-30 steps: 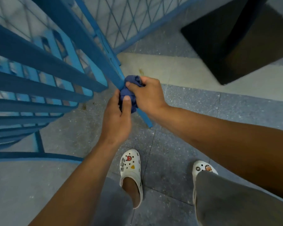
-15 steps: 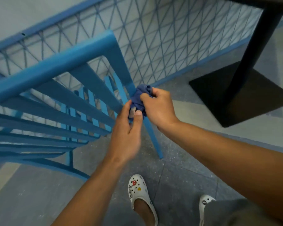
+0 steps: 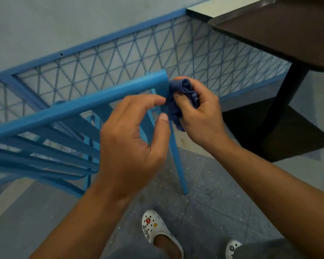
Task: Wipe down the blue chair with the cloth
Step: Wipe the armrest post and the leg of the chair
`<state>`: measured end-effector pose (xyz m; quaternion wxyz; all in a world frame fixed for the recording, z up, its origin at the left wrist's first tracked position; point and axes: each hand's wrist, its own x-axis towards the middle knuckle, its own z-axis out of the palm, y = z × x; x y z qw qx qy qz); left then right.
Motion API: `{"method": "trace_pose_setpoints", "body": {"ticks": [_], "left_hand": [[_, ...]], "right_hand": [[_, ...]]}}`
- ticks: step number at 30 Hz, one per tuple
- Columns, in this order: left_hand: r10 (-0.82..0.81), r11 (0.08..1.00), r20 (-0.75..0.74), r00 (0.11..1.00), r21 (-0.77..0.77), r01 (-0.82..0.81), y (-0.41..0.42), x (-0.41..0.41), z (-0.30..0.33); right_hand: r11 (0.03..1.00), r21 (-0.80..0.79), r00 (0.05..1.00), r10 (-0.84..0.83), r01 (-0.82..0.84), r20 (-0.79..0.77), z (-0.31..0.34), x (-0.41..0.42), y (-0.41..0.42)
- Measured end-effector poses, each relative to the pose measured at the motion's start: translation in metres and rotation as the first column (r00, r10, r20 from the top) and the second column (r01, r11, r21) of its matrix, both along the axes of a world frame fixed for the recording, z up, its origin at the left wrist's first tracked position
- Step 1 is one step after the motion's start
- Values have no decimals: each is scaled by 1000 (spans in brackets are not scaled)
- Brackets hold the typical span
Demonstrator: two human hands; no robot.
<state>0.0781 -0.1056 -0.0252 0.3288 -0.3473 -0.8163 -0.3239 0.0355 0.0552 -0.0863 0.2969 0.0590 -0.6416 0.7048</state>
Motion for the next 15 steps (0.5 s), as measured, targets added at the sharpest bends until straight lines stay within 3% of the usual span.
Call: {"method": "trace_pose_setpoints", "body": {"ticks": [3,5,9,15], "left_hand": [[60,998,-215,975,16,-58,-4,-14,21],[180,983,-166,970,-15,-185,-8,-30,28],[441,880,-4,897,-194,-434,-12,-55,19],[454,891,35,890,-31,-454,-6,-54,16]], "right_hand": [[983,-3,981,182,-183,69,12,-4,6],[958,-13,953,288,-288,96,17,-5,11],[939,46,933,332,-341,142,29,-4,16],[923,207,933,273,-323,236,53,1,10]]}}
